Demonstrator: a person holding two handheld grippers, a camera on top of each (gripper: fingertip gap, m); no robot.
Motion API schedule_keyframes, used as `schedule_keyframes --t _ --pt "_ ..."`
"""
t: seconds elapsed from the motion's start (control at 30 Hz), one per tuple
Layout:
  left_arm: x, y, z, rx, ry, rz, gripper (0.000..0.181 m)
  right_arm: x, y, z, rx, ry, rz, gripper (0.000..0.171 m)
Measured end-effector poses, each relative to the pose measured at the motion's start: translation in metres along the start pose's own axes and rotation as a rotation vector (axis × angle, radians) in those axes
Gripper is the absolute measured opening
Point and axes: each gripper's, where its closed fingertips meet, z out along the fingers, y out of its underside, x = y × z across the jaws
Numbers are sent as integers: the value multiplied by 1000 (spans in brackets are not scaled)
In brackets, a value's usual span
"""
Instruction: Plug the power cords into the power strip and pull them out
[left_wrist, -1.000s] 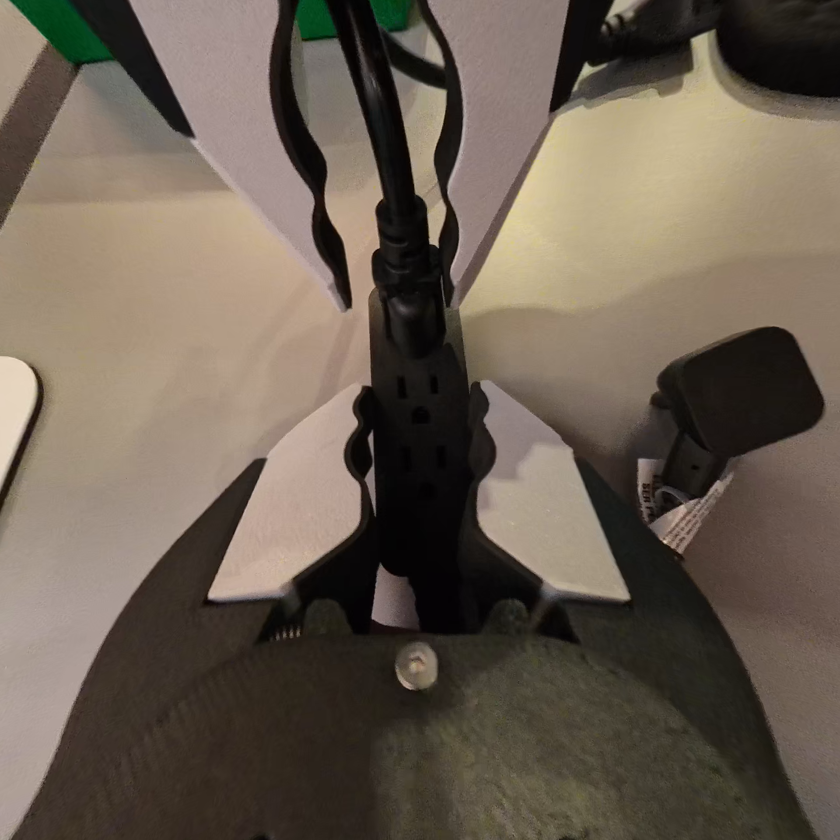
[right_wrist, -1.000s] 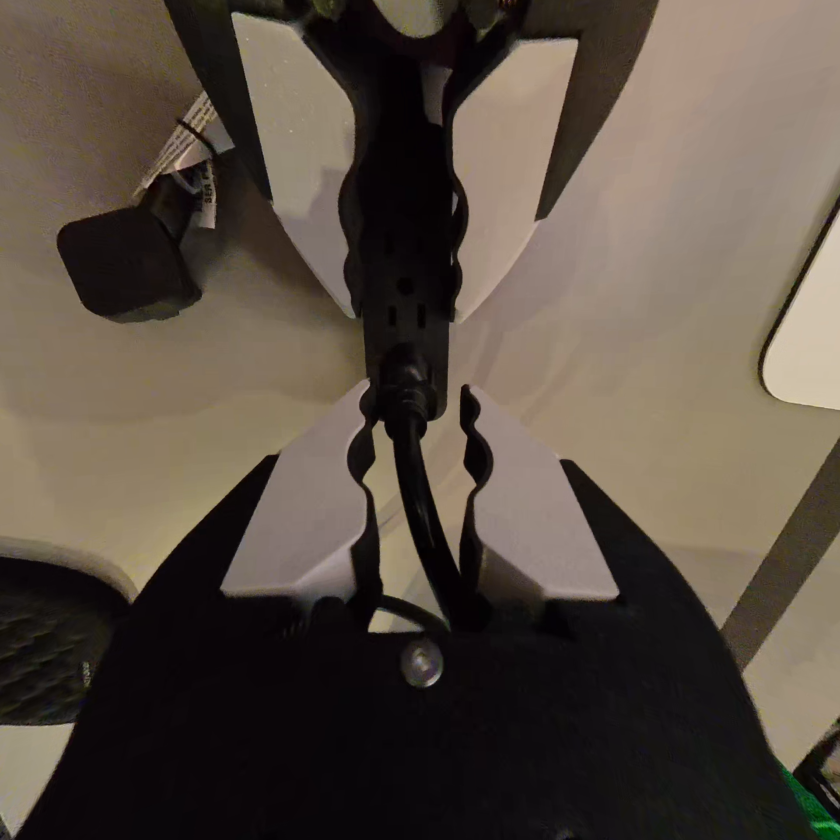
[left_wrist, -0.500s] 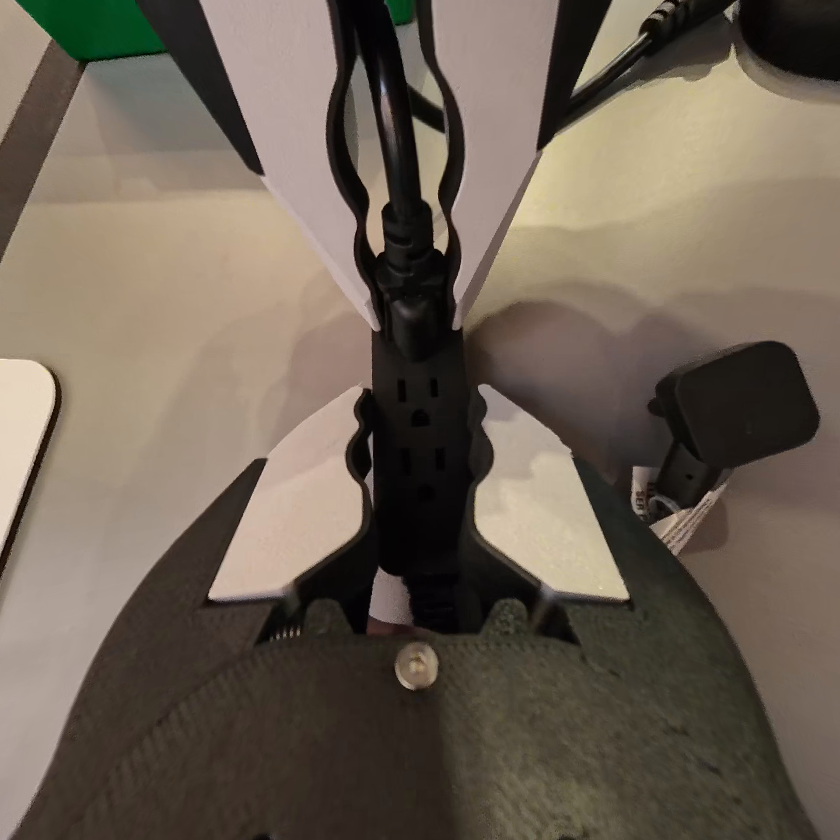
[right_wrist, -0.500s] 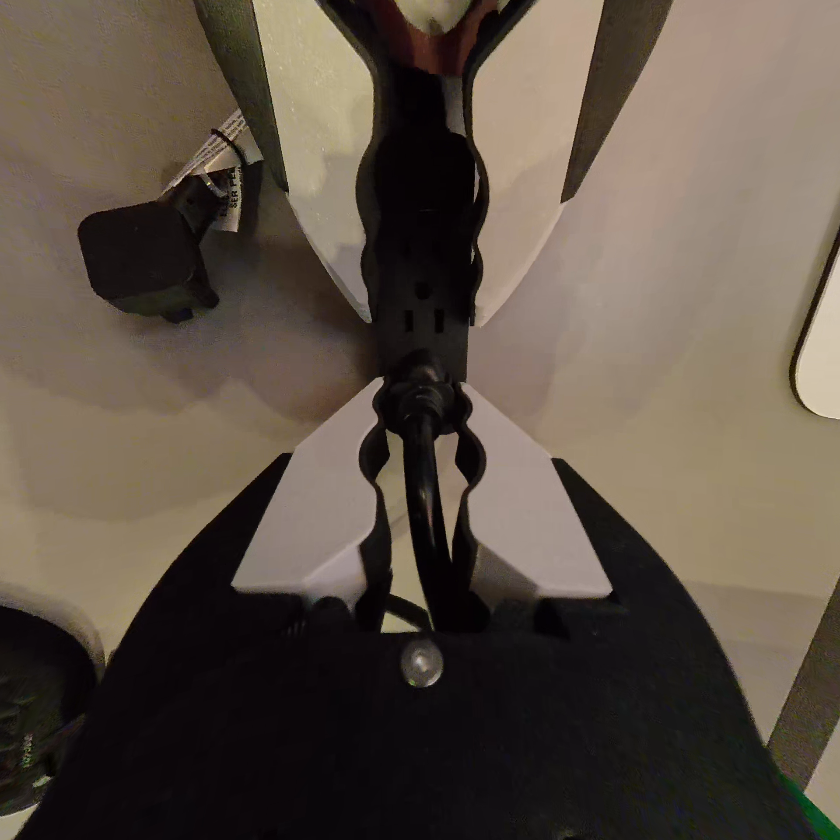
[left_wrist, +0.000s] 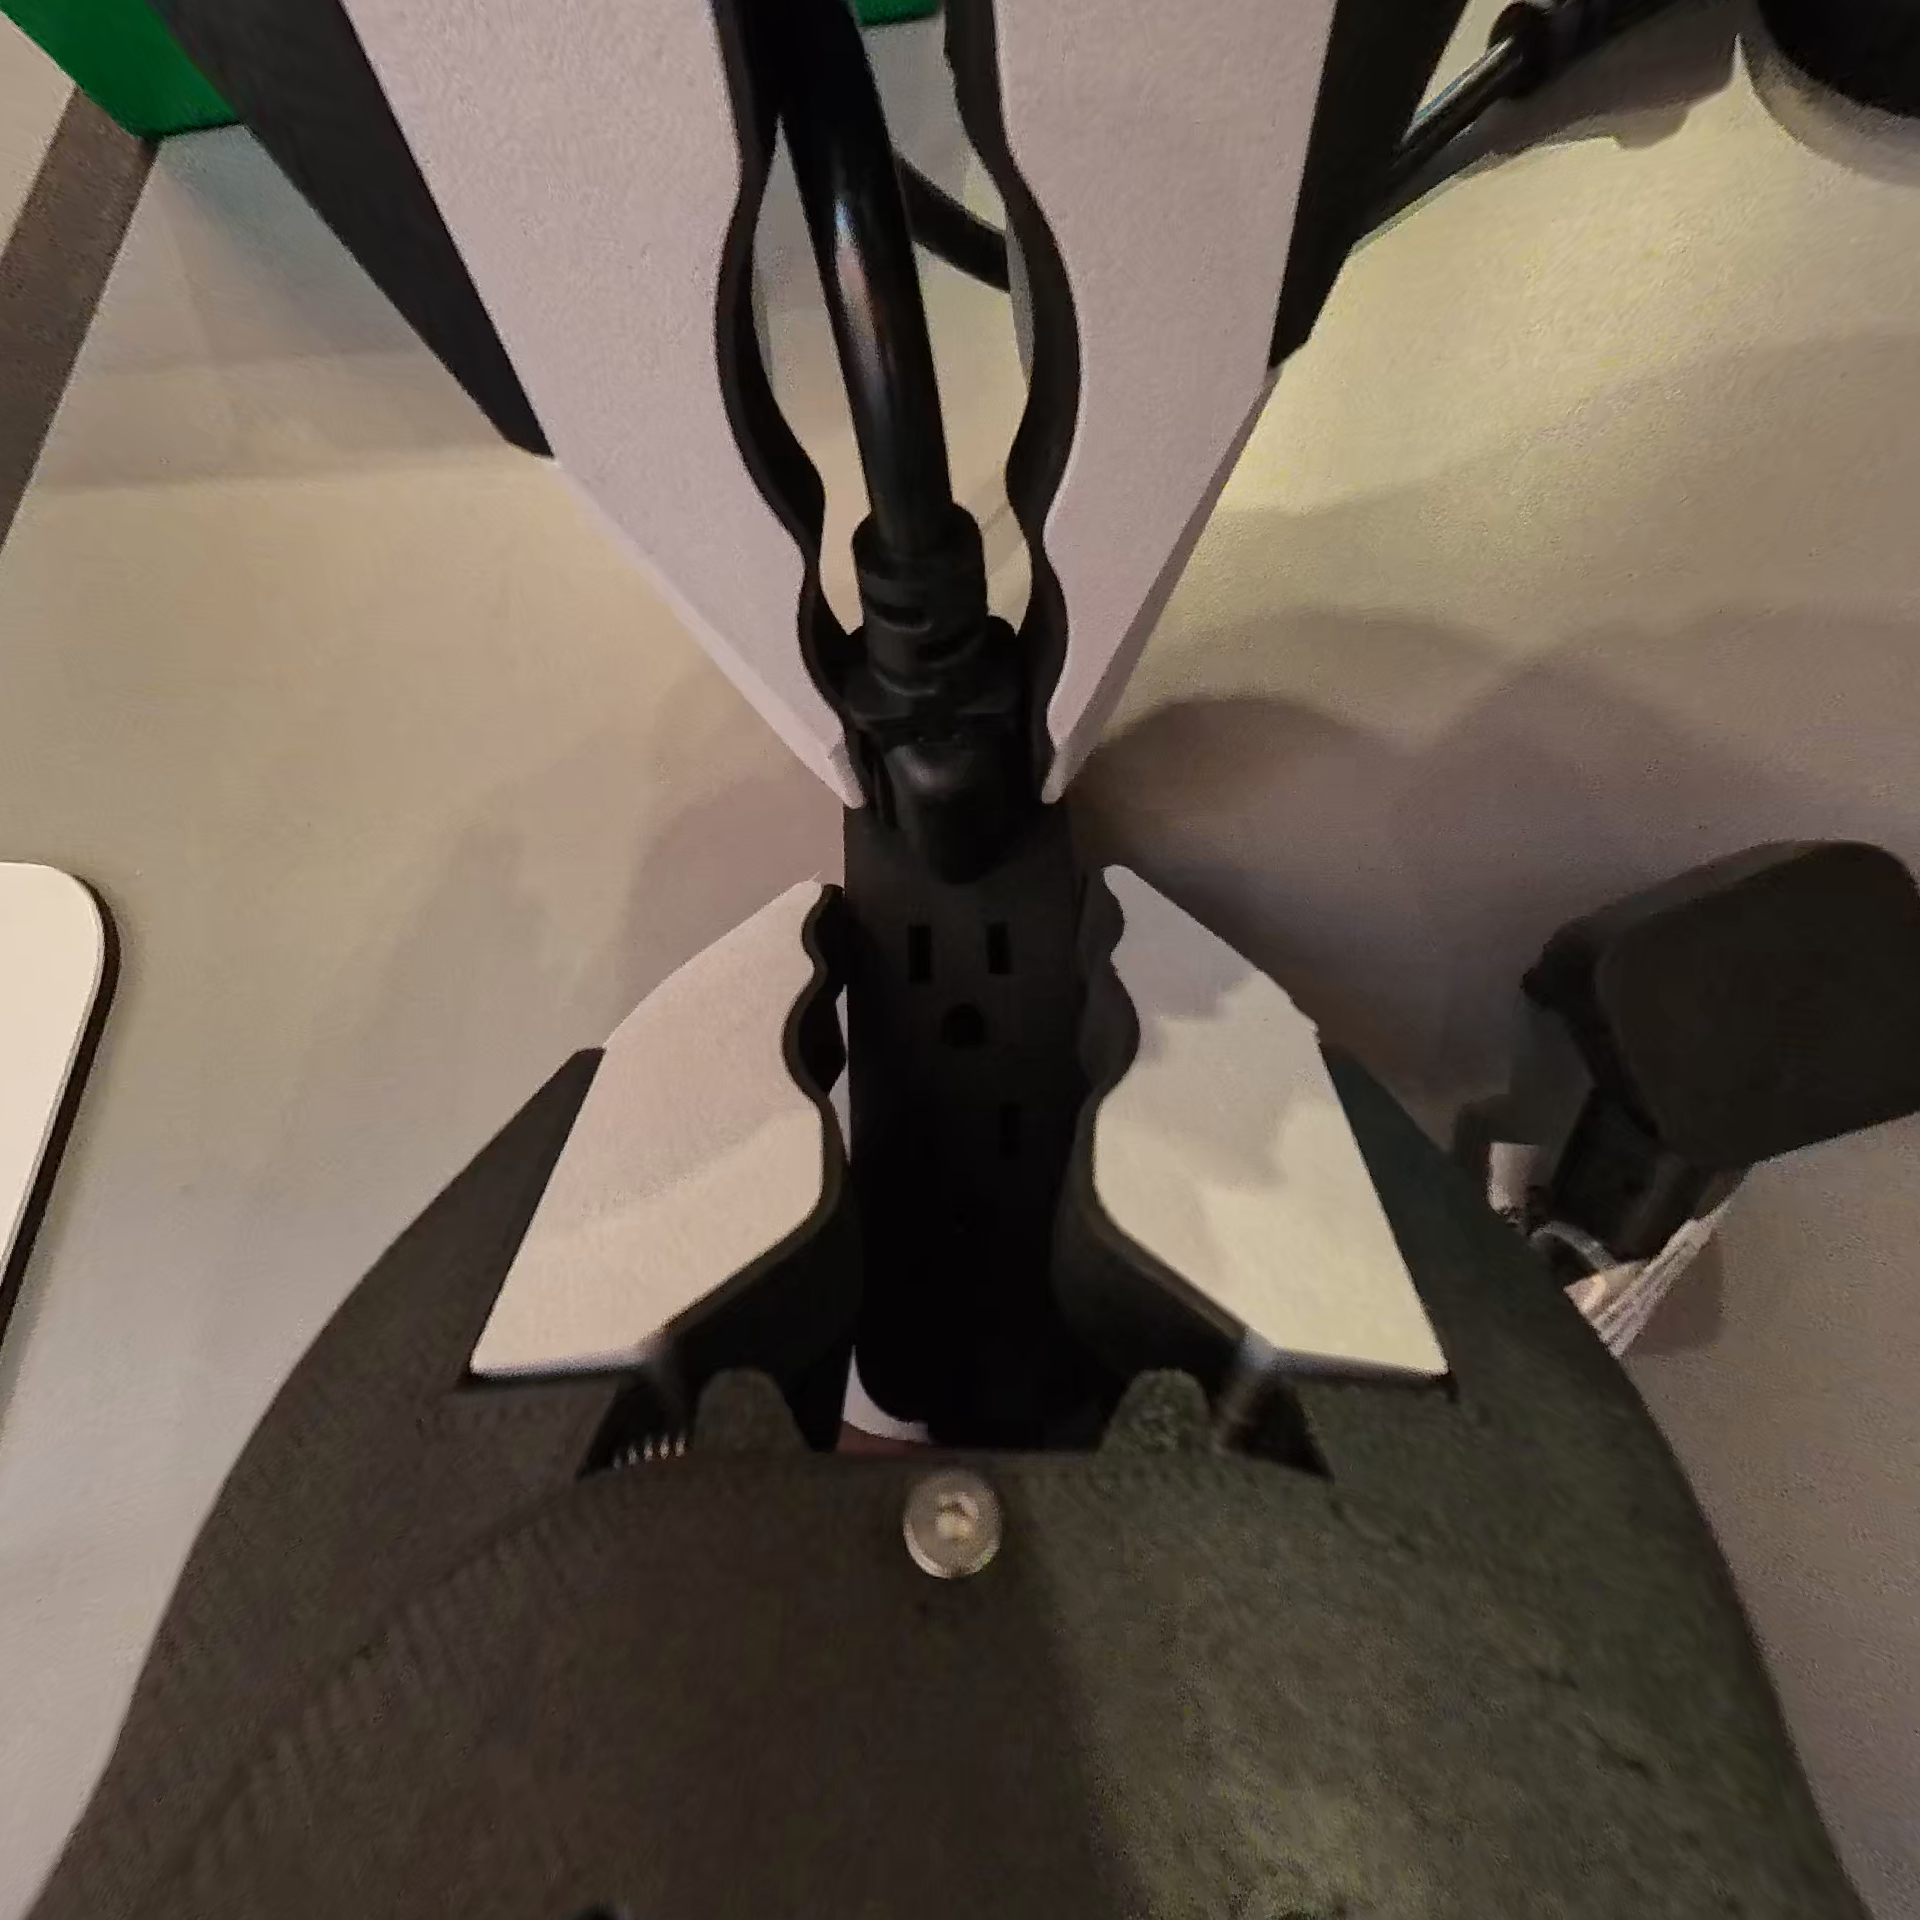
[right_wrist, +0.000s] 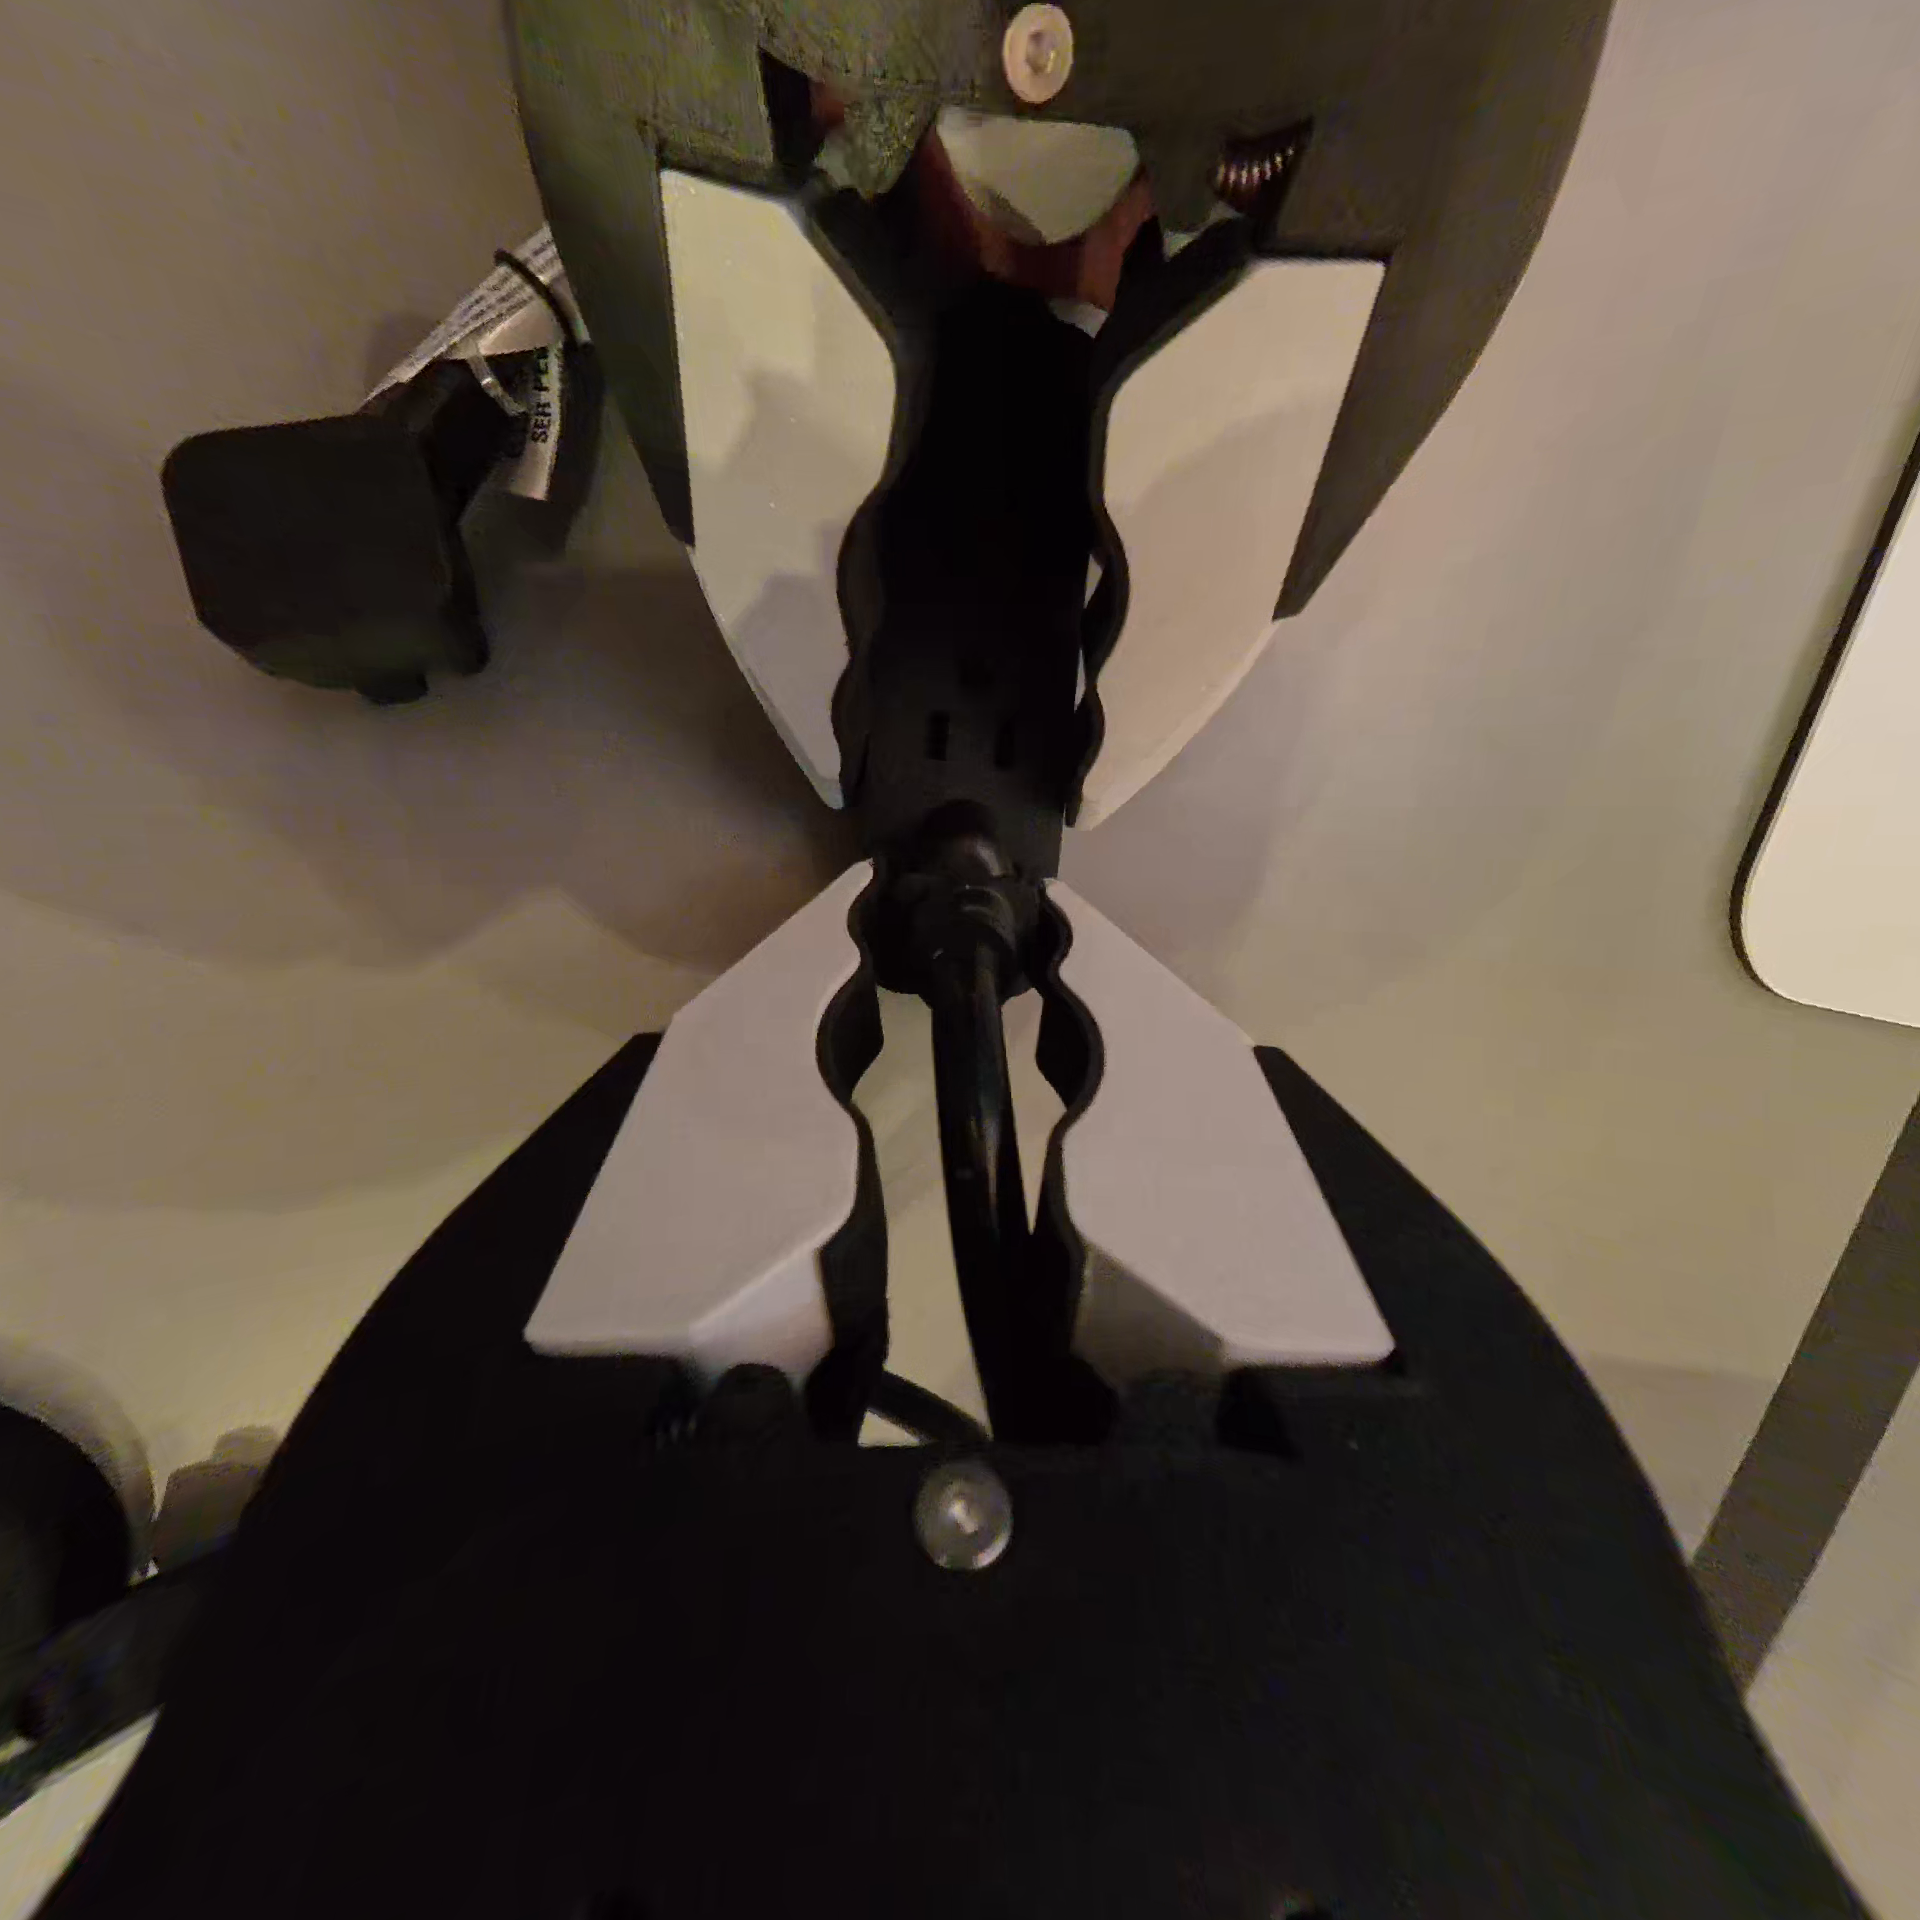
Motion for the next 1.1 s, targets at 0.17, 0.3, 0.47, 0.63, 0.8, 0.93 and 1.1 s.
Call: schedule_keyframes --t 0.17,0.3,0.47,0.63,0.8,0.93,1.1 --pt "0 1 0 -20 24 -26 44 1 2 0 -73 -17 -55 23" --pt "0 1 0 -13 26 -46 44 2 2 0 -75 -20 -50 24" --pt "-2 1 -6 3 27 -63 42 3 0 0 -56 -3 -46 22" --pt "-2 6 -23 12 21 -85 39 3 -1 0 -45 -4 -37 22" --pt "-2 8 -21 23 35 -76 41 3 0 0 -57 -18 -30 22" --pt "-2 9 -21 51 39 -89 42 4 0 0 -80 -23 -31 24" --pt "-3 8 -21 45 27 -110 39 3 1 0 -102 -46 -39 23"
